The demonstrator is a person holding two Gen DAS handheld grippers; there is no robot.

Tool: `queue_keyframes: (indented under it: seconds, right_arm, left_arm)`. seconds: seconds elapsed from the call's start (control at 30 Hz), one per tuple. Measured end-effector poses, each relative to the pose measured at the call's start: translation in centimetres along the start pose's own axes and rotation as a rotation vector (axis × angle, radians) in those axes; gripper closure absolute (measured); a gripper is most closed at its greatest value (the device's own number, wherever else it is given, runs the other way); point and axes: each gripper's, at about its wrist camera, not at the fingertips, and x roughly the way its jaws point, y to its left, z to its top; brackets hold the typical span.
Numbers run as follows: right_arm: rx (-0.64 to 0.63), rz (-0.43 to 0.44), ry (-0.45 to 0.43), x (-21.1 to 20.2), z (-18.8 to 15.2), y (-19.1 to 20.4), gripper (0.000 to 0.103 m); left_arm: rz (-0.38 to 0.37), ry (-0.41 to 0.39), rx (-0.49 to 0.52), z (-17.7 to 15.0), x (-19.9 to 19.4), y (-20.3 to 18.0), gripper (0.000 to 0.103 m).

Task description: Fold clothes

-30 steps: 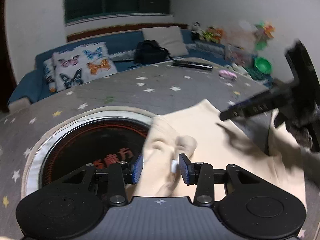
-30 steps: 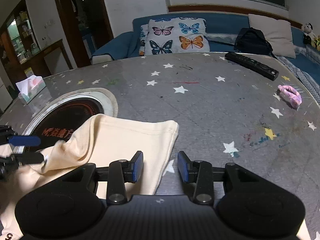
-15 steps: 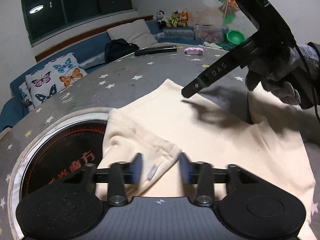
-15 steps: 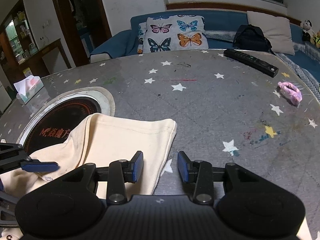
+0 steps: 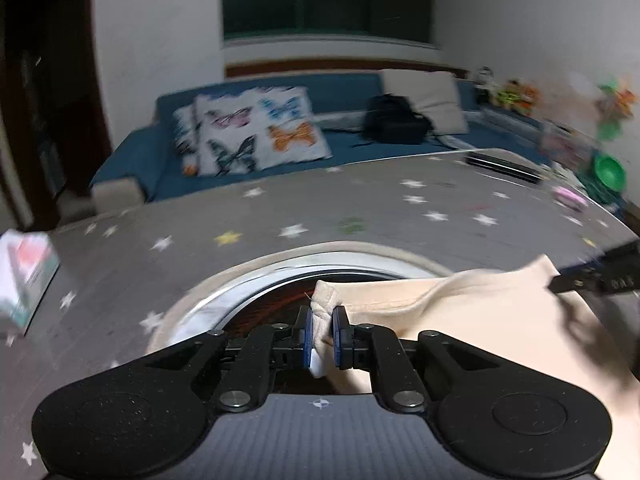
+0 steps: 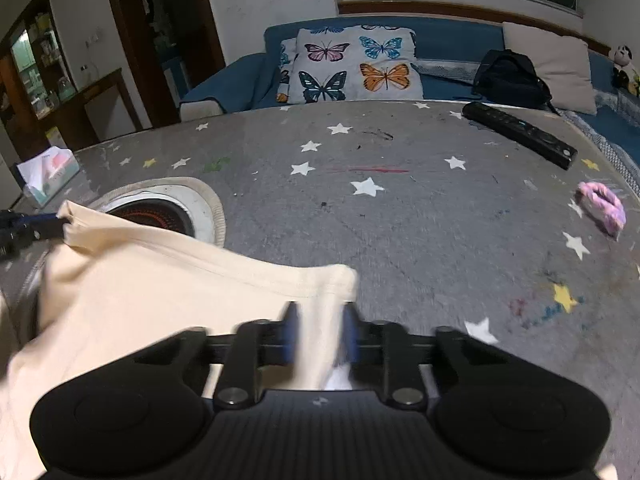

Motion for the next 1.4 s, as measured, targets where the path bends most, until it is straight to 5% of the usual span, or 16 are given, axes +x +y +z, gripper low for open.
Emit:
queue_keyframes:
  seconds: [0.37,0.5,0.57,0.73,1.03,1.4]
  right_arm:
    - [-0.036,-0.047,-0.043,4.5,4.6,1.9,0.102]
    - [-0.039,-0.031,-0.053,4.0,4.7,2.1,0.087]
    - [-0.05,-0.022,-0.053,3.5,4.4,2.4,0.081]
    - [-0.094,0.021,-0.032,3.4,3.7,3.8,0.067]
    - [-0.112,-0.021,-0.021,4.5,3.9,4.2,0.063]
    - [-0.265,0.1,0.007,-1.0,-0.8,10.3,0.044]
  left_arm:
    - [0.092,0.087,-0.05,0.1,4.4,4.4,0.089]
    - [0.138,0.097,-0.094,-0.5,4.1,6.0,0.086]
    - [0.15,0.087,-0.114,-0.7,3.2,6.5,0.067]
    - [0.103,0.049,-0.044,-1.2,1.4,4.8,0.053]
    - [0.222,0.089,-0.009,-1.7,3.6,5.6,0.049]
    - [0.358,0.058,-0.124,-5.7,-4.5,9.5,0.032]
